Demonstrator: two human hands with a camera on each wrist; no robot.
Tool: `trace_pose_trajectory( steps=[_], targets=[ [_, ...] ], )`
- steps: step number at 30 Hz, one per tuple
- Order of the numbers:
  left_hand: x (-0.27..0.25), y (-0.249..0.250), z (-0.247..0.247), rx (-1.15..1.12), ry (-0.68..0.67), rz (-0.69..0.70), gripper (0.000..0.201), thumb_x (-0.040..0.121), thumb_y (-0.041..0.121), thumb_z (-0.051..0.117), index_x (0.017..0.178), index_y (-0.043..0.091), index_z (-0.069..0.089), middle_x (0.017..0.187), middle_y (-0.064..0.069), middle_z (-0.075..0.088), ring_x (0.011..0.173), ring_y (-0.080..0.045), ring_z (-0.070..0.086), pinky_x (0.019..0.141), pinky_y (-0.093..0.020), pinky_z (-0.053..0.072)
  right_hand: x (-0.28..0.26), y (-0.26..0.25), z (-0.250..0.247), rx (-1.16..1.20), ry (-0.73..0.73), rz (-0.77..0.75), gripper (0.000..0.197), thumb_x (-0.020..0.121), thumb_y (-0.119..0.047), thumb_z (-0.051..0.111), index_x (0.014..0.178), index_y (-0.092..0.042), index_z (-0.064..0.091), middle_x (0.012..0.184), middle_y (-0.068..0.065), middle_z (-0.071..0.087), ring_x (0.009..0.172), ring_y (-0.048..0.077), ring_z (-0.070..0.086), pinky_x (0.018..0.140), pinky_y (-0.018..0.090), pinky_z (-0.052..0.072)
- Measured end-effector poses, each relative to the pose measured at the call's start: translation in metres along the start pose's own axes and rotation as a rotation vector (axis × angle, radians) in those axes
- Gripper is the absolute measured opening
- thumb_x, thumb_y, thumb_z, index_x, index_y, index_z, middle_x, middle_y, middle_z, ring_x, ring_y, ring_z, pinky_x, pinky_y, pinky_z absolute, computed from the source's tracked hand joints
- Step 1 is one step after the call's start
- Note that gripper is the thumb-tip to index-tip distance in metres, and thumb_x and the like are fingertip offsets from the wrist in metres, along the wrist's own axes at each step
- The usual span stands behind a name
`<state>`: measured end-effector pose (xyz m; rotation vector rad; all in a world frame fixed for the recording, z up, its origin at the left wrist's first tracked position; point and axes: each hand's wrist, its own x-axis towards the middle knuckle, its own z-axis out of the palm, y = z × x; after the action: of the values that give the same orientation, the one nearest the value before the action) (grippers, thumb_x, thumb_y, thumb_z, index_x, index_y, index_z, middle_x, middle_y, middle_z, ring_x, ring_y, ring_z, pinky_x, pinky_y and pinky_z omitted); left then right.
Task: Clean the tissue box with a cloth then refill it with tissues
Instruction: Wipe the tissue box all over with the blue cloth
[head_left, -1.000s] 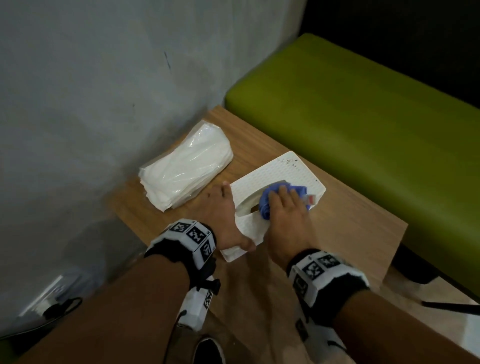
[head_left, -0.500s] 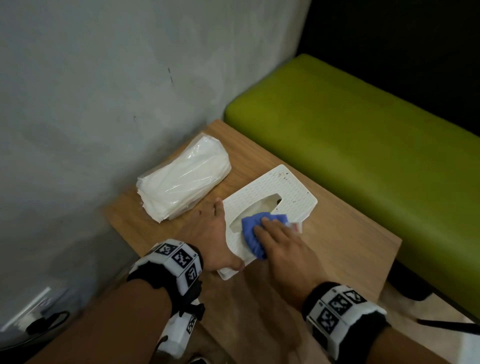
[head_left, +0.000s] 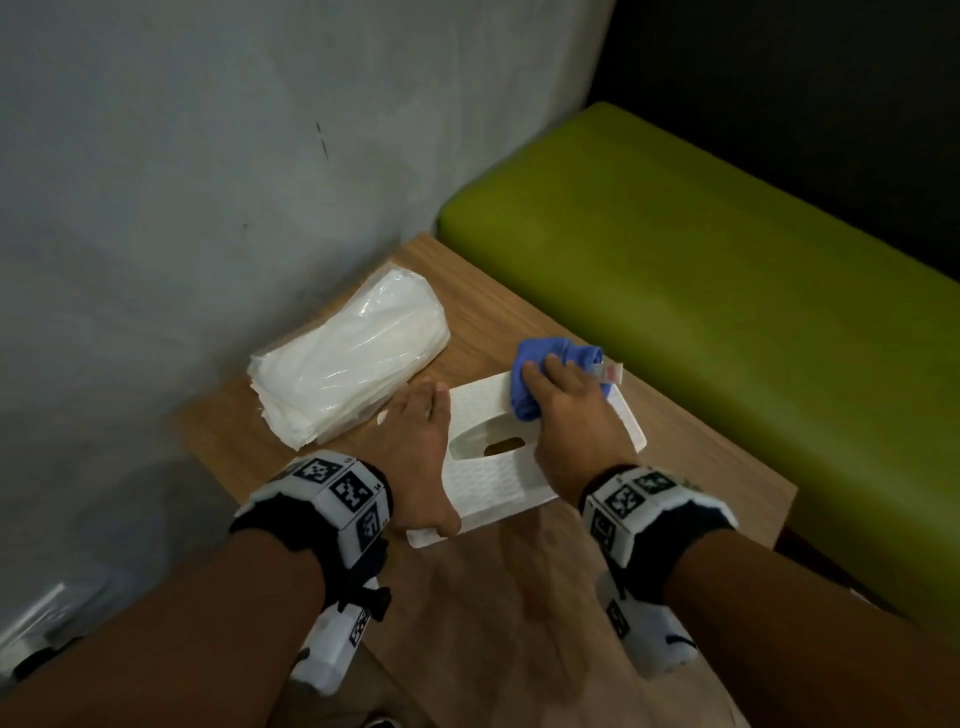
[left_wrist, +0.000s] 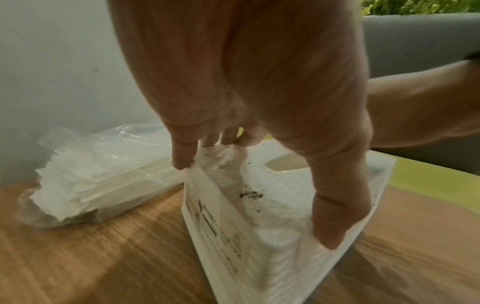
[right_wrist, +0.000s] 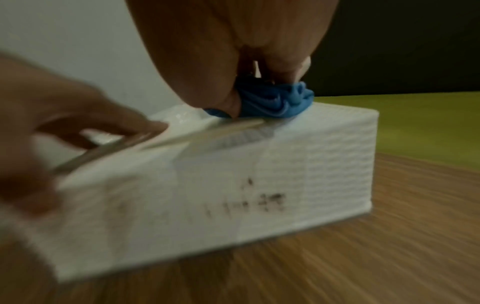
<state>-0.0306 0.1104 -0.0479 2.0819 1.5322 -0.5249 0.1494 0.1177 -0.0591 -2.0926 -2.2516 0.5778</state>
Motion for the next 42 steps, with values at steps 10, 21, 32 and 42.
trace_pose_trajectory(
  steps=[10, 21, 32, 42],
  targets=[
    [-0.006, 0.012, 0.009, -0.276, 0.145, -0.26, 0.124, 0.078, 0.07, 0.059, 0.153, 0.002, -0.013, 0.161, -0.017, -0.02, 0.15, -0.035, -0.003, 0.121, -0.045, 0.012, -0.003, 0.017, -0.006, 0.004, 0.073, 0.107, 0.057, 0.082, -0.007, 0.051, 0.138, -0.015, 0.047, 0.143, 0.009, 0.047, 0.124, 0.035, 0.045, 0.099, 0.043, 0.041],
    [0.016, 0.012, 0.012, -0.529, 0.227, -0.476, 0.094, 0.075, 0.052, 0.076, 0.145, 0.004, 0.035, 0.143, -0.014, 0.049, 0.128, -0.029, 0.05, 0.1, -0.034, 0.042, 0.0, -0.015, 0.003, -0.077, -0.119, -0.187, 0.065, 0.087, -0.011, 0.056, 0.147, -0.018, 0.033, 0.158, 0.008, 0.028, 0.138, 0.034, 0.031, 0.115, 0.044, 0.023],
    [0.017, 0.005, 0.008, -0.438, 0.168, -0.456, 0.112, 0.084, 0.048, 0.069, 0.153, -0.001, -0.004, 0.151, -0.018, 0.038, 0.137, -0.033, 0.039, 0.107, -0.041, 0.037, -0.003, 0.01, -0.007, -0.061, -0.033, -0.03, 0.066, 0.085, -0.005, 0.053, 0.147, -0.014, 0.032, 0.157, 0.009, 0.027, 0.141, 0.033, 0.025, 0.115, 0.043, 0.025],
    [0.02, 0.003, 0.005, -0.368, 0.12, -0.436, 0.116, 0.084, 0.052, 0.067, 0.152, 0.0, -0.012, 0.151, -0.019, 0.038, 0.135, -0.035, 0.042, 0.107, -0.043, 0.039, -0.008, 0.05, -0.015, -0.068, -0.001, 0.081, 0.063, 0.088, -0.004, 0.05, 0.147, -0.013, 0.032, 0.157, 0.012, 0.026, 0.137, 0.035, 0.034, 0.109, 0.045, 0.036]
  ],
)
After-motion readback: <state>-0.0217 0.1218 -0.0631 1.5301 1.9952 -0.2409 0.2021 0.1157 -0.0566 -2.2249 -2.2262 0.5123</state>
